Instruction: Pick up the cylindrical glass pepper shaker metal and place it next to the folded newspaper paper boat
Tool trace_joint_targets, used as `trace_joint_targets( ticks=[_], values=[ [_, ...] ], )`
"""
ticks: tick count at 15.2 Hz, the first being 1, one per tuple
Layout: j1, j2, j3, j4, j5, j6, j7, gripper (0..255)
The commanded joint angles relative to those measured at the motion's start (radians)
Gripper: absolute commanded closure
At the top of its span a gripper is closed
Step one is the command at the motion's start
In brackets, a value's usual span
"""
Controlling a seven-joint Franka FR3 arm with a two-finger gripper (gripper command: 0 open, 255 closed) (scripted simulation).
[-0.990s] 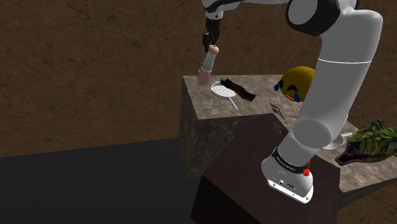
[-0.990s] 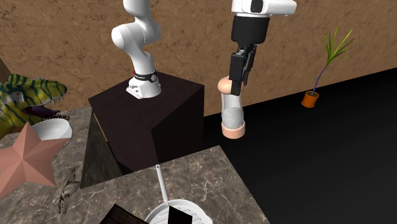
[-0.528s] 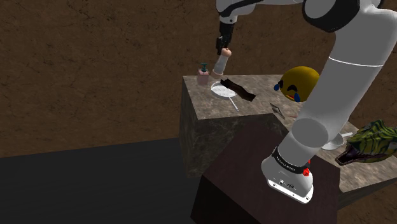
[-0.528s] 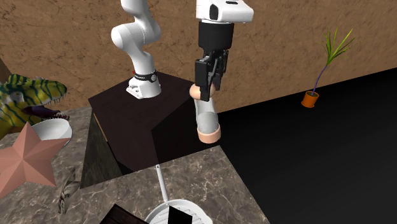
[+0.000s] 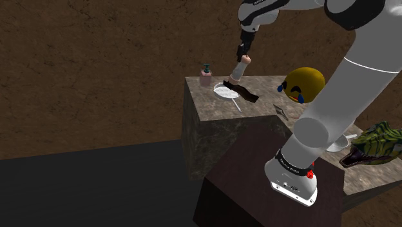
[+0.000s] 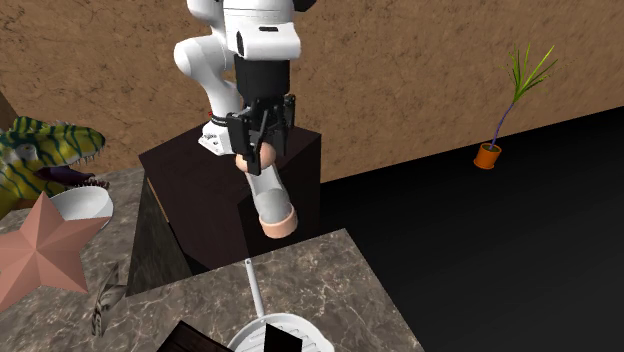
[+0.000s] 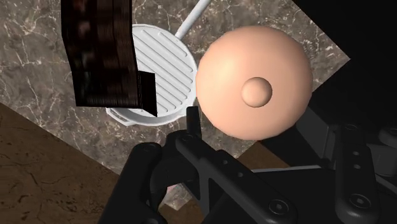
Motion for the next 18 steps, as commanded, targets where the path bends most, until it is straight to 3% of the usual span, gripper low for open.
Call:
trace_joint_targets(
  ticks=[1,10,18],
  values=[
    [-0.022,-0.010,-0.020,-0.028,0.001,0.022,-0.043,255],
    [-0.126,-0.041,-0.120,-0.130,0.011,0.109,-0.248,255],
    [-0.227,0.002,-0.211,-0.143,0.063,0.169,-0.466,255]
  ],
)
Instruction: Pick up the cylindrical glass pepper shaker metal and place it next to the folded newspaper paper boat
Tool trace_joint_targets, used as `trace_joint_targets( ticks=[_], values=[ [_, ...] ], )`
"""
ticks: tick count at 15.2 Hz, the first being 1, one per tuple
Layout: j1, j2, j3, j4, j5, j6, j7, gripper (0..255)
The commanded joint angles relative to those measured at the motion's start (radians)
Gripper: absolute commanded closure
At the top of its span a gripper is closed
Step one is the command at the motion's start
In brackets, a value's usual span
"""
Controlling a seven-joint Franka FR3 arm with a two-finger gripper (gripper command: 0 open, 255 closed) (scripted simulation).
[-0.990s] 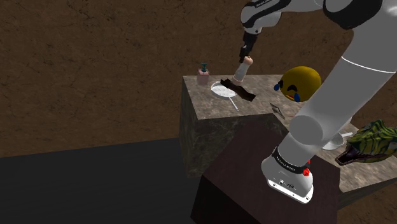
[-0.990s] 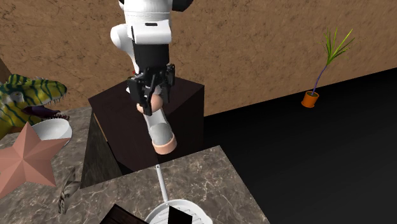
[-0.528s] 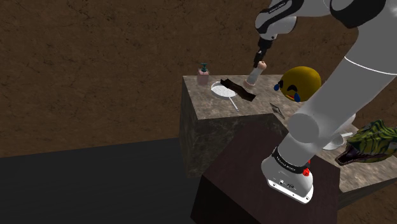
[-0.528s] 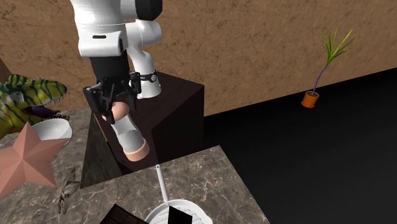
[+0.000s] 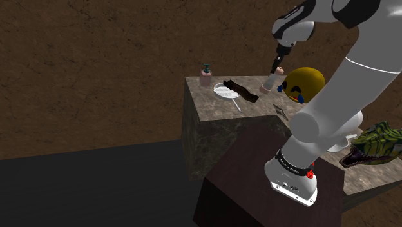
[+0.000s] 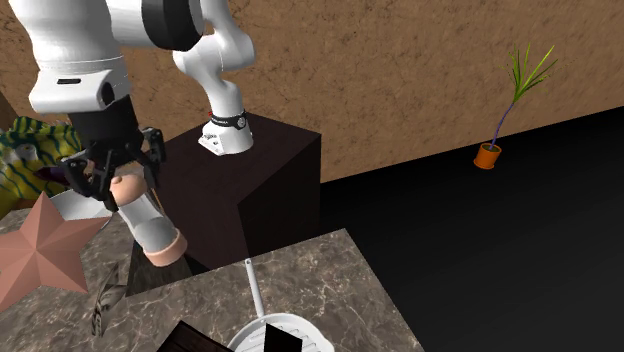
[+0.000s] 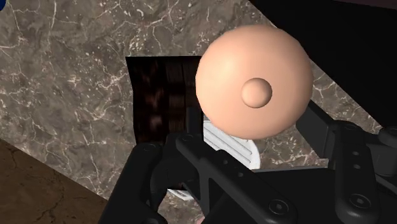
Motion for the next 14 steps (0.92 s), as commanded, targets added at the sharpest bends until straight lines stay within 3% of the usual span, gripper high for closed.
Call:
trace_joint_targets(
  ticks=[1,8,14],
  values=[
    [-0.029,0.021,-0.023,0.007,0.022,0.014,-0.065,255],
    [-0.137,0.123,-0.080,0.067,0.124,0.039,-0.286,255],
    [-0.260,0.243,-0.095,0.166,0.234,0.034,-0.475,255]
  ],
)
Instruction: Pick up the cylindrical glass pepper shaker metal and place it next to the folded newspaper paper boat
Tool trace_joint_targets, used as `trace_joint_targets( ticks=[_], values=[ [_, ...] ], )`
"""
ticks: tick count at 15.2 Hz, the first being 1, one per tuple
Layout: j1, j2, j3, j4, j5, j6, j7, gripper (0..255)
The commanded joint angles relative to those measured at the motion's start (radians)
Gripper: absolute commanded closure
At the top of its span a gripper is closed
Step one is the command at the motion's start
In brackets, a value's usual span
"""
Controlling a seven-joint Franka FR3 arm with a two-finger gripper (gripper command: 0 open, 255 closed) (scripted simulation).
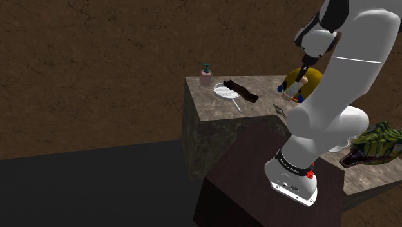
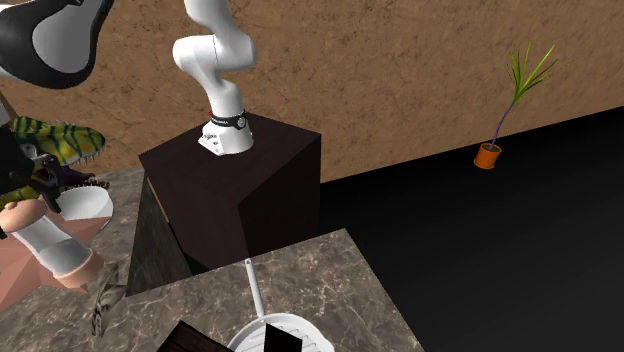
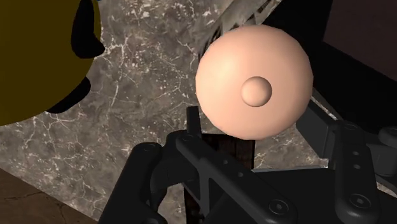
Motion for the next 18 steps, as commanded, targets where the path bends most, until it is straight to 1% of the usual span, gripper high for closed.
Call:
trace_joint_targets(
  ticks=[1,5,9,10,18],
  values=[
    [-0.045,0.050,0.001,0.049,0.041,-0.009,-0.063,255],
    [-0.143,0.145,0.010,0.146,0.110,-0.031,-0.172,255],
    [-0.248,0.246,0.026,0.266,0.169,-0.066,-0.265,255],
    [-0.264,0.262,0.029,0.286,0.176,-0.072,-0.277,255],
    [-0.281,0.318,0.057,0.260,0.216,0.005,-0.303,255]
  ],
)
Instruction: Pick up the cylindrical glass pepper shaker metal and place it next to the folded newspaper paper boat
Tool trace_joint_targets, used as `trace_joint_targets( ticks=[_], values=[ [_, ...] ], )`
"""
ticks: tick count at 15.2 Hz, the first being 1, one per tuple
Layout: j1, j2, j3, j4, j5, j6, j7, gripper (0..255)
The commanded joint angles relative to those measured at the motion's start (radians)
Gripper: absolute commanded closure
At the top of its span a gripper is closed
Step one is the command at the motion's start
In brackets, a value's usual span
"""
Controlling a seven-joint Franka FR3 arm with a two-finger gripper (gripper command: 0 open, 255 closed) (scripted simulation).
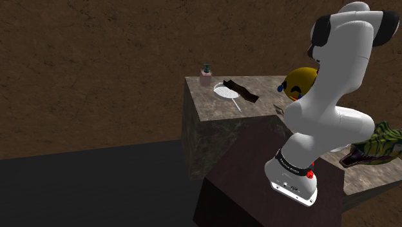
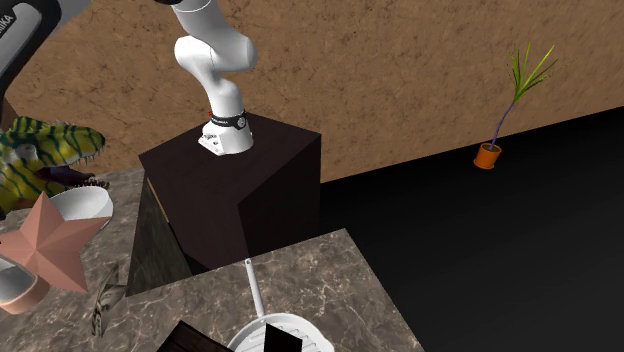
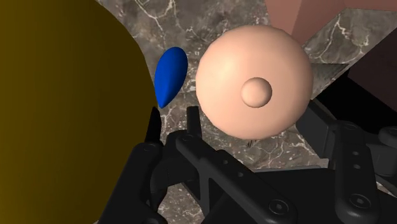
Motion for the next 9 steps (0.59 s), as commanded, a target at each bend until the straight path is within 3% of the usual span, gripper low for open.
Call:
trace_joint_targets(
  ticks=[1,9],
  values=[
    [-0.004,0.013,0.007,-0.008,0.010,0.020,-0.007,255],
    [-0.026,0.077,0.040,-0.017,0.051,0.090,-0.034,255]
  ],
)
